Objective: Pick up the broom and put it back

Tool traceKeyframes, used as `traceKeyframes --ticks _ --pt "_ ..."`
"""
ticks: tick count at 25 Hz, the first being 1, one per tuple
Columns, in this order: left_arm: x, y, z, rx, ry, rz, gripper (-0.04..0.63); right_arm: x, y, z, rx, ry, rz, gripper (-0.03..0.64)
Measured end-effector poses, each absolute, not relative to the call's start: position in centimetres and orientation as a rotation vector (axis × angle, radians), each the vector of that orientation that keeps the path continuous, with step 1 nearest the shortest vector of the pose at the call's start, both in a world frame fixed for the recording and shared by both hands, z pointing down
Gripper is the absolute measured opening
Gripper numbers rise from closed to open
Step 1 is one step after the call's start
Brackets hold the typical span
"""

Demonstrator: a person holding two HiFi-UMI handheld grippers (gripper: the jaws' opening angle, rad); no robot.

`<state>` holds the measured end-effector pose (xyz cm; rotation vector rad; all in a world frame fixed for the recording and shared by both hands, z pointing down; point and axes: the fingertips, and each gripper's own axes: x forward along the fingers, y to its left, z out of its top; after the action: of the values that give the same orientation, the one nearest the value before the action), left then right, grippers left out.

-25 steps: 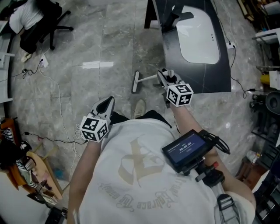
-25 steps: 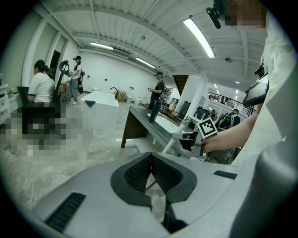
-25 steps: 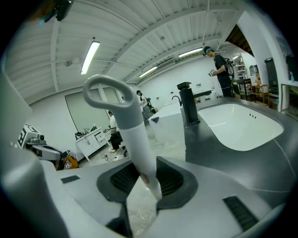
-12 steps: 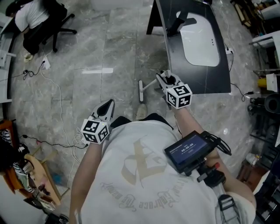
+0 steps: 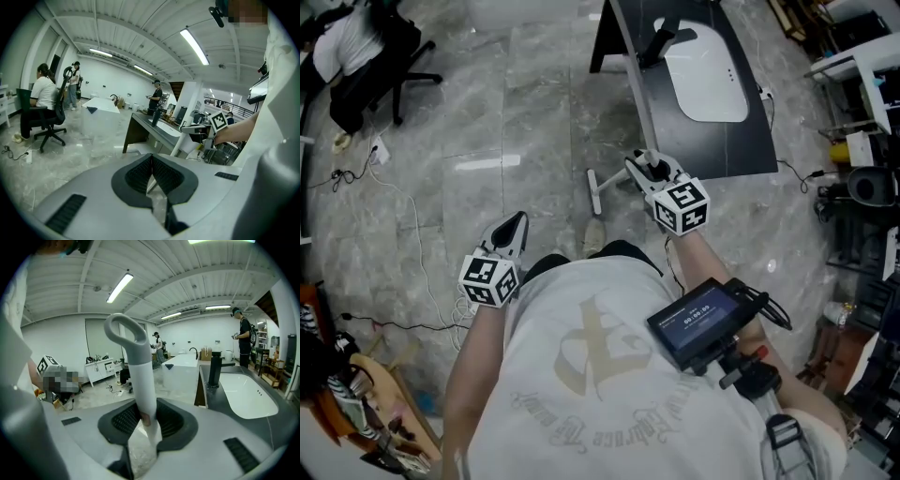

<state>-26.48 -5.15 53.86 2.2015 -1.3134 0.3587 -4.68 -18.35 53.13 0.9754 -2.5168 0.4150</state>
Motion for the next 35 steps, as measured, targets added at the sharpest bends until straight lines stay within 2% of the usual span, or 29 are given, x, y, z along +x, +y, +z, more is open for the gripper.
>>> traceKeyframes --ticks 20,35 --pt "-26.1 -1.1 52.0 2.373 -1.174 0.373 0.012 -1.9 -11.0 42.8 1.267 -2.586 0.341 0.110" --pt "-23.8 1.3 52.3 2.421 -0.993 0.294 0.012 1.2 -4.8 39.4 1.458 -2.510 0.278 0.110"
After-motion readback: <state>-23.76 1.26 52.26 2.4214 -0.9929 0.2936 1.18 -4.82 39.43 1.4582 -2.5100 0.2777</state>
